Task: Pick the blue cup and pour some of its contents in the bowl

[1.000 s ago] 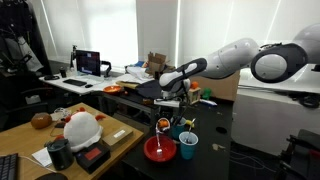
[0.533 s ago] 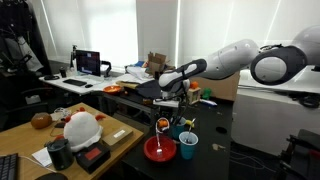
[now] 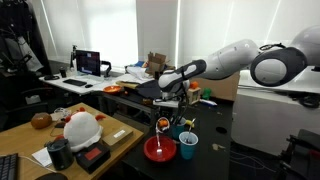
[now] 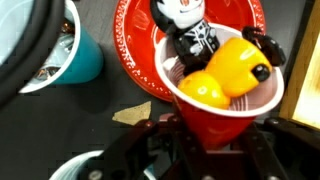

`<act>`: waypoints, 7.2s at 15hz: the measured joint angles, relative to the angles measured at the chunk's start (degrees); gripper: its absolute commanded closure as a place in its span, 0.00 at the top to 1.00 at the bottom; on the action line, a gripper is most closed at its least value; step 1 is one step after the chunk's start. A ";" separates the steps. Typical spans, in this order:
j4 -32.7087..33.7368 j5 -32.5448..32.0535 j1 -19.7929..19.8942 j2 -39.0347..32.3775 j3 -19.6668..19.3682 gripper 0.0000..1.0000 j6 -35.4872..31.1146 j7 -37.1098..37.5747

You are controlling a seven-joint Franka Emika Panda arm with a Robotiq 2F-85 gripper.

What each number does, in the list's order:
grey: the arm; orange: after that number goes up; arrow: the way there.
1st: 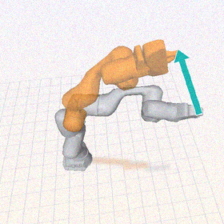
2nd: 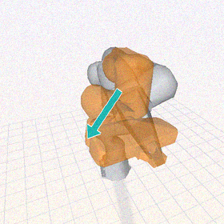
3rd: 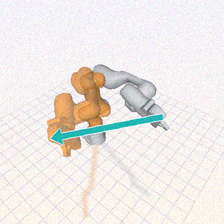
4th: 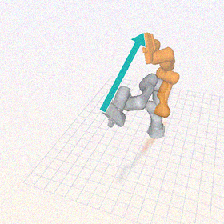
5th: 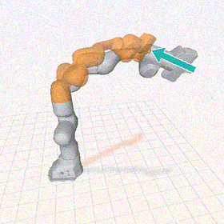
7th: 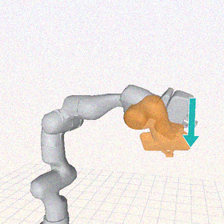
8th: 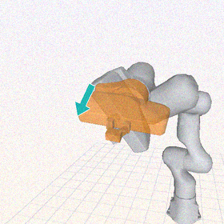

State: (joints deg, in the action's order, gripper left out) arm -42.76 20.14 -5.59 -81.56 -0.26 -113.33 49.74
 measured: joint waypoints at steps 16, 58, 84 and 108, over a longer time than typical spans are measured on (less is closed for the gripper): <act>-0.65 -1.79 -5.56 -0.85 -8.07 0.08 -8.05 2.45; -38.28 -11.22 -14.69 18.53 -9.83 0.08 -32.45 6.47; -42.86 -23.17 -23.94 18.52 -19.18 0.08 -43.27 29.47; -48.87 -26.39 -32.71 18.60 -26.64 0.08 -50.06 38.47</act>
State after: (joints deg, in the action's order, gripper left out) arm -91.63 -6.26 -38.30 -62.97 -26.90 -163.39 88.21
